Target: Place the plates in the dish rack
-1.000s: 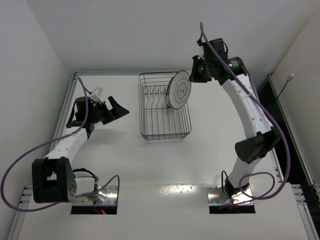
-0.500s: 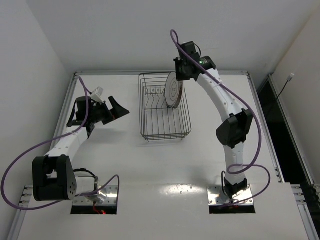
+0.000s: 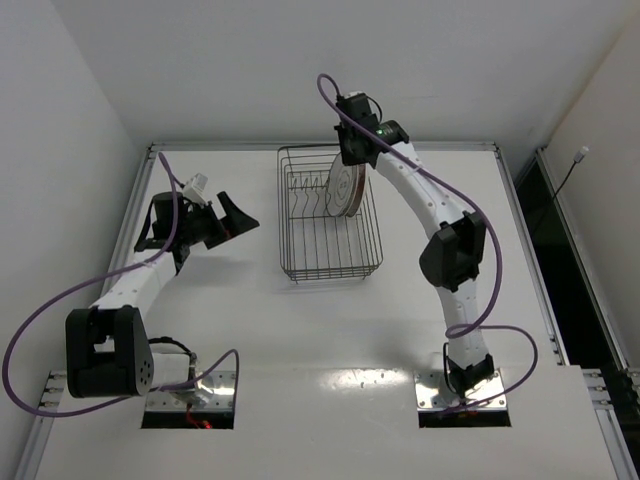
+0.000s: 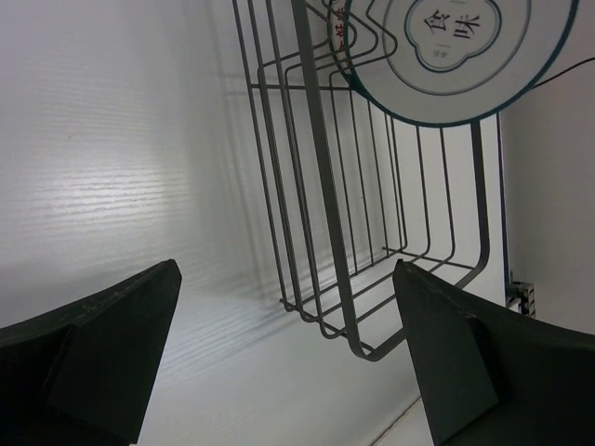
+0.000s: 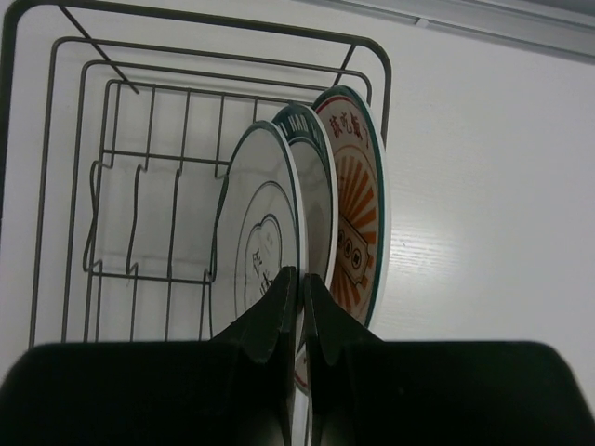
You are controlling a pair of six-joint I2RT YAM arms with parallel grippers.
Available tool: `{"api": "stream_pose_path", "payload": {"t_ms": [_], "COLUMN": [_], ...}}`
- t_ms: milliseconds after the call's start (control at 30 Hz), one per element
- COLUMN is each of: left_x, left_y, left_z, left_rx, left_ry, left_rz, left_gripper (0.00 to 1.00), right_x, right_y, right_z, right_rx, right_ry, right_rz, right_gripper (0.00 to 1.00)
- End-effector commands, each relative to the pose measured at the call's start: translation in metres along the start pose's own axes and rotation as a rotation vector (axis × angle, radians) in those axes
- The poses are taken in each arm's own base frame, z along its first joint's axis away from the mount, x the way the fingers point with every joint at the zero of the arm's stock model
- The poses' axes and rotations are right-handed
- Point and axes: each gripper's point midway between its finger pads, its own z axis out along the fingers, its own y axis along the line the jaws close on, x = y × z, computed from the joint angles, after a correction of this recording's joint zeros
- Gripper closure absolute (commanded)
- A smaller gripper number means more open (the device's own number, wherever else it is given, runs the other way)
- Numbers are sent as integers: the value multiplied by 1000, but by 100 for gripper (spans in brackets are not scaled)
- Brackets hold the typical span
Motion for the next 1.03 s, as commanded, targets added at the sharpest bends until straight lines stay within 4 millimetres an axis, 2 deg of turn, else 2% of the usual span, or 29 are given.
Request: {"api": "stream_pose_path", "payload": {"t_ms": [0,67,133,233,267,333,367,400,433,467,500,533,567,633,667,700,733,767,800,833,900,933,1000], "left_x": [-16,-12,-18,-16,-16,-15,-15,-15,-15,-15,-15,-15,-17,-15,-16,-16,-17,-18,-19,-21,-25,-28,-31], "left_y": [-4,-1,-1,2,2,3,3,3,3,3,3,3,2,3,5,4,6,6,8,5,4,2,0], "left_z": [-1,1,-1,1,1,0,0,0,0,0,0,0,-1,-1,-1,-3,-3,-5,-5,-7,-10,-13,-15], "left_rx": [7,-1,-3,-7,-7,-10,-10,-10,-10,-10,-10,-10,-16,-20,-32,-32,-44,-51,-64,-59,-63,-66,-68], "left_ry": [-30,-16,-29,-23,-23,-16,-16,-16,-16,-16,-16,-16,-28,-21,-28,-28,-34,-40,-46,-55,-73,-88,-103], "left_rz": [35,24,25,29,29,23,23,23,23,23,23,23,29,33,33,33,33,33,42,49,58,75,82], "left_gripper": [2,2,2,2,1,1,1,1,0,0,0,0,0,0,0,0,0,0,0,0,0,0,0], "right_x": [-20,-16,-16,-22,-21,-37,-31,-41,-42,-30,-26,-21,-6,15,36,48,89,103,102,140,160,186,185], "right_y": [3,5,6,9,9,3,-1,-8,-10,-11,-10,-12,-21,-25,-30,-33,-38,-41,-43,-50,-55,-62,-70], "right_z": [8,12,12,1,-4,-33,-42,-68,-78,-84,-94,-102,-114,-125,-136,-141,-136,-139,-155,-149,-154,-153,-160], "right_rx": [15,16,6,-25,-35,-42,-38,-44,-46,-58,-79,-88,-84,-89,-90,-87,-68,-65,-91,-70,-66,-49,-24], "right_ry": [-74,-66,-64,-74,-65,-101,-76,-109,-118,-83,-72,-57,-13,43,84,104,198,208,154,224,237,288,230], "right_rz": [3,10,9,13,10,32,35,46,59,49,45,41,44,40,39,34,9,19,46,34,40,34,56], "right_gripper": [100,100,100,94,85,74,60,52,44,23,15,13,11,10,10,10,10,10,10,10,10,10,10]}}
